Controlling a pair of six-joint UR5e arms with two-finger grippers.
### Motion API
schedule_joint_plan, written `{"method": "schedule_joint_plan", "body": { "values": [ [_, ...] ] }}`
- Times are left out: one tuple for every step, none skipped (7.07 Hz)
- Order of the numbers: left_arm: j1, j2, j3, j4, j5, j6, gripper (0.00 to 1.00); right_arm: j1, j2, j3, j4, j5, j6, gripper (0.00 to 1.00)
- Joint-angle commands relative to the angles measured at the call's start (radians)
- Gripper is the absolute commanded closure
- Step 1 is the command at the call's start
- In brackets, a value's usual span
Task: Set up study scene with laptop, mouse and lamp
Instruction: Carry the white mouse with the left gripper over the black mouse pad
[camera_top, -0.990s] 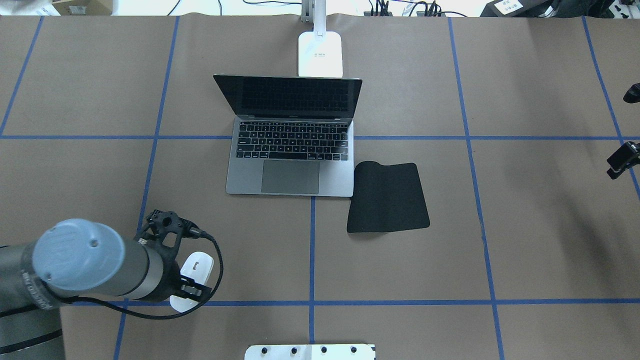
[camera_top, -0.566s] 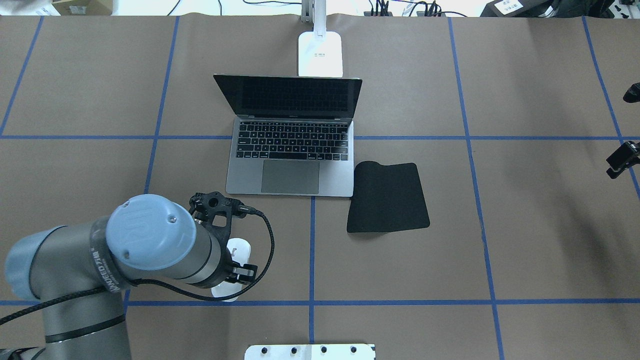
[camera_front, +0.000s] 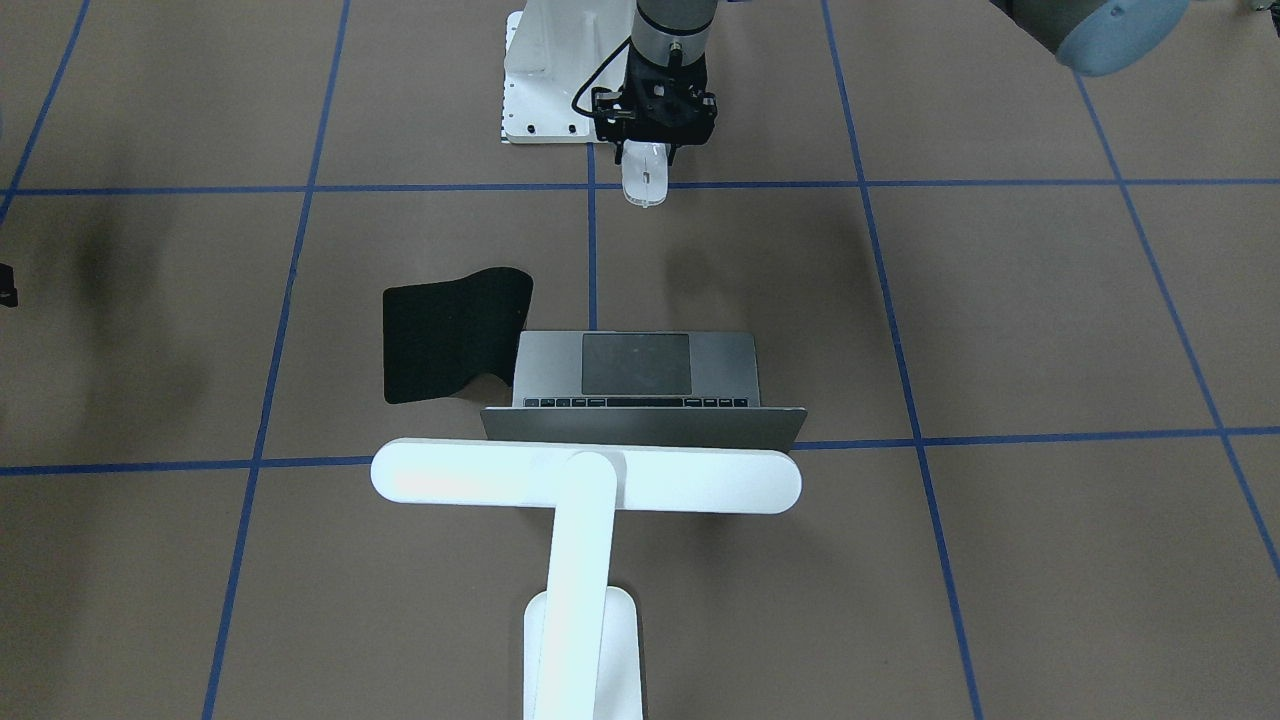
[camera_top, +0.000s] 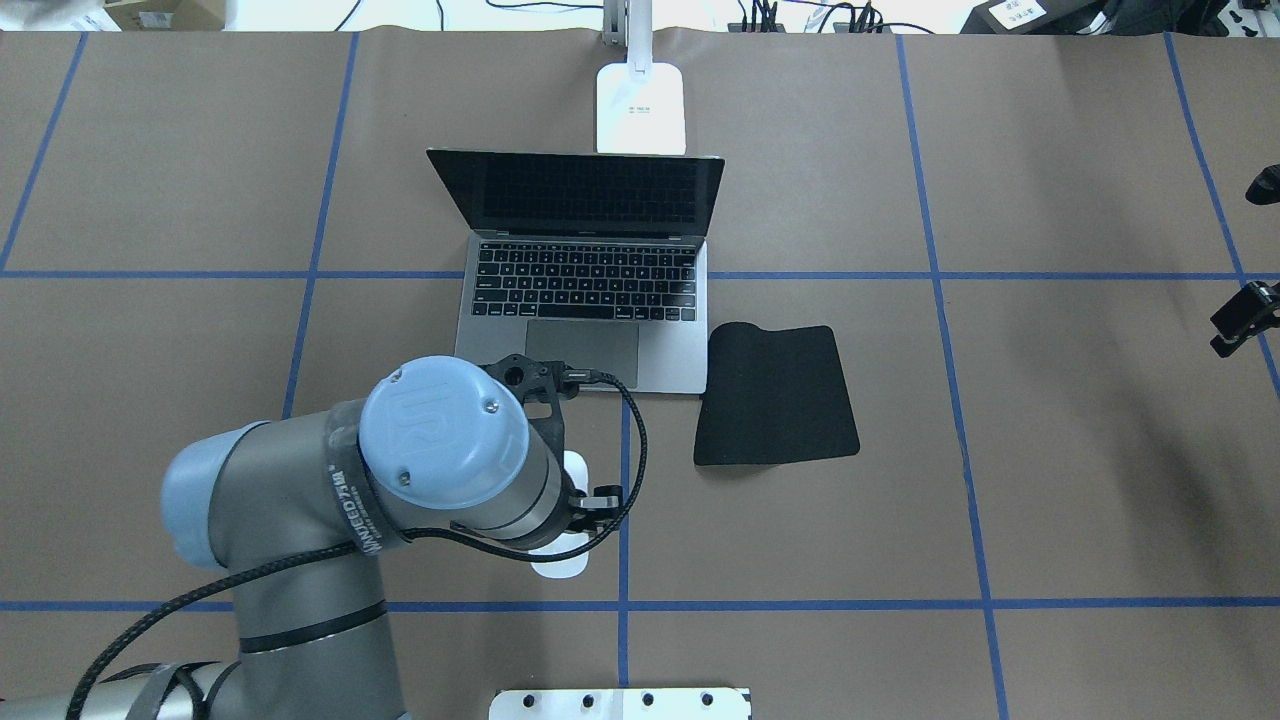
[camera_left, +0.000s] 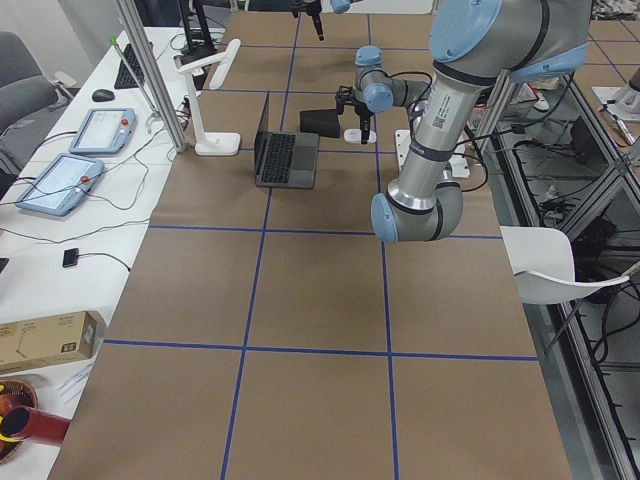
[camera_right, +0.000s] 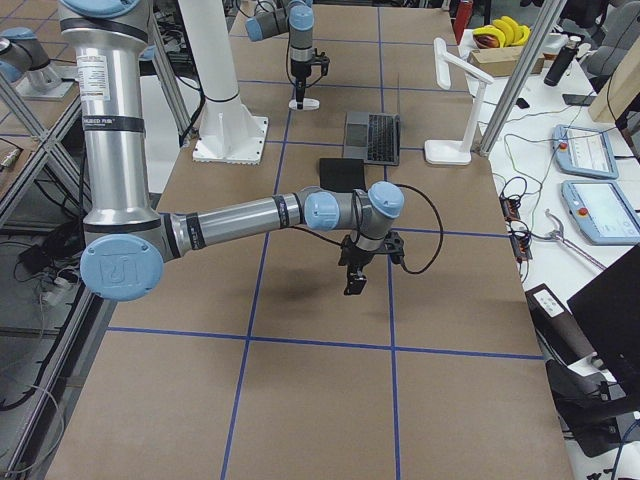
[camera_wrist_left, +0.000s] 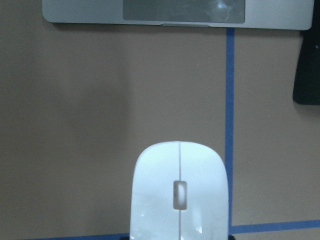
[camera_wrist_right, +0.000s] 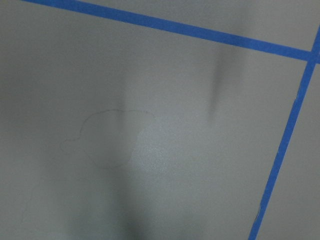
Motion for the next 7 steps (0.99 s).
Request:
{"method": "schedule_joint_plan", "body": {
  "values": [
    [-0.001,-0.121,0.113,-0.011,0.024,-0.089,0.62,0.0,-0.002,0.001,0.001,0.002,0.001,0.0],
    [0.0,-0.161,0.17,-0.057,0.026,-0.139,0.62,0.0,-0.002,0.002,0.0,0.002,0.001,0.0],
    [0.0,-0.207,0.23,-0.092,0.037,-0.167,0.62,0.0,-0.004,0.001,0.001,0.004,0.001,0.0],
    [0.0,-0.259,0.297,-0.141,0.056,-0.204,0.62,0.0,-0.004,0.001,0.001,0.005,0.001,0.0],
    [0.002,-0.314,0.365,-0.158,0.073,-0.232,0.62,0.0,-0.002,0.001,0.0,0.005,0.003,0.0],
    [0.002,-0.369,0.434,-0.166,0.093,-0.243,0.62,0.0,-0.002,0.002,0.0,0.007,0.003,0.0],
    [0.002,-0.4,0.503,-0.221,0.127,-0.27,0.62,0.0,-0.002,0.001,0.0,0.007,0.001,0.0]
  ]
}}
